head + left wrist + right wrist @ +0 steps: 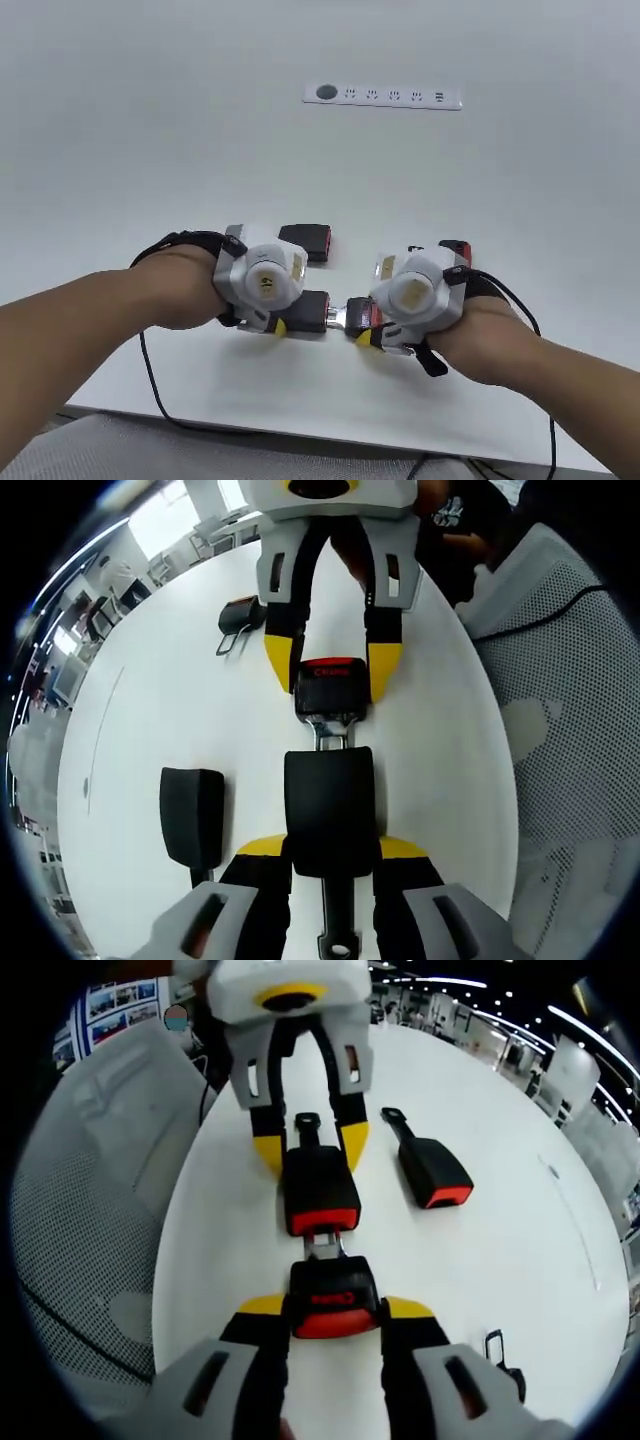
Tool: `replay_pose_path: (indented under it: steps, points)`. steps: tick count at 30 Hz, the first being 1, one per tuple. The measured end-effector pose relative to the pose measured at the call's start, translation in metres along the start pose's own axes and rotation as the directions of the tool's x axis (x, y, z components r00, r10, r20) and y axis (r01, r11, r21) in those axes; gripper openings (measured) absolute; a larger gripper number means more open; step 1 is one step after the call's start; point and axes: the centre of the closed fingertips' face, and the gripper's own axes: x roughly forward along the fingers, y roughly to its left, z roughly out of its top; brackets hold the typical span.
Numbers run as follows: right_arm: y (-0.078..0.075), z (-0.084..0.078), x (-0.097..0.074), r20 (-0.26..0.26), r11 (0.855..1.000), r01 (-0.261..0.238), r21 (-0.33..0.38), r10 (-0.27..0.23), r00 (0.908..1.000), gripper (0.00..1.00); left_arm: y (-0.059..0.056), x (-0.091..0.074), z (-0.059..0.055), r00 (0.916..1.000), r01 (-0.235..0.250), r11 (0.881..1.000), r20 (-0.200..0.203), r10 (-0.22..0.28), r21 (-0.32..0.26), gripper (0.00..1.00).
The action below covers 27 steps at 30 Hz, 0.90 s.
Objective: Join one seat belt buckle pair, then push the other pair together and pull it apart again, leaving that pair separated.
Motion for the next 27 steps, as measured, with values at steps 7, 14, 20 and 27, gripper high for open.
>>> replay_pose_path:
  steps: [7, 14, 20, 27]
  points:
    - [0.0, 0.002, 0.001, 0.004, 1.0, -0.001, 0.012, 0.001, 1.0, 0.34, 0.0, 0.0, 0.0, 1.0, 0.006, 1.0, 0.002, -0.006, -0.003, 0.31]
    - [0.001, 0.004, 0.004, -0.015, 1.0, -0.013, -0.003, 0.013, 0.9998, 0.34, -0.001, 0.0, 0.0, 0.9999, 0.012, 1.0, 0.004, -0.012, 0.009, 0.31]
    - [0.003, 0.013, 0.012, -0.008, 1.0, -0.013, -0.003, 0.013, 0.9999, 0.34, 0.0, 0.0, 0.001, 0.9999, 0.015, 1.0, -0.005, -0.015, 0.014, 0.31]
    - [0.002, 0.015, 0.011, 0.009, 1.0, -0.014, 0.0, 0.014, 0.9999, 0.33, 0.001, 0.0, 0.0, 0.9999, 0.016, 1.0, 0.0, -0.016, 0.007, 0.31]
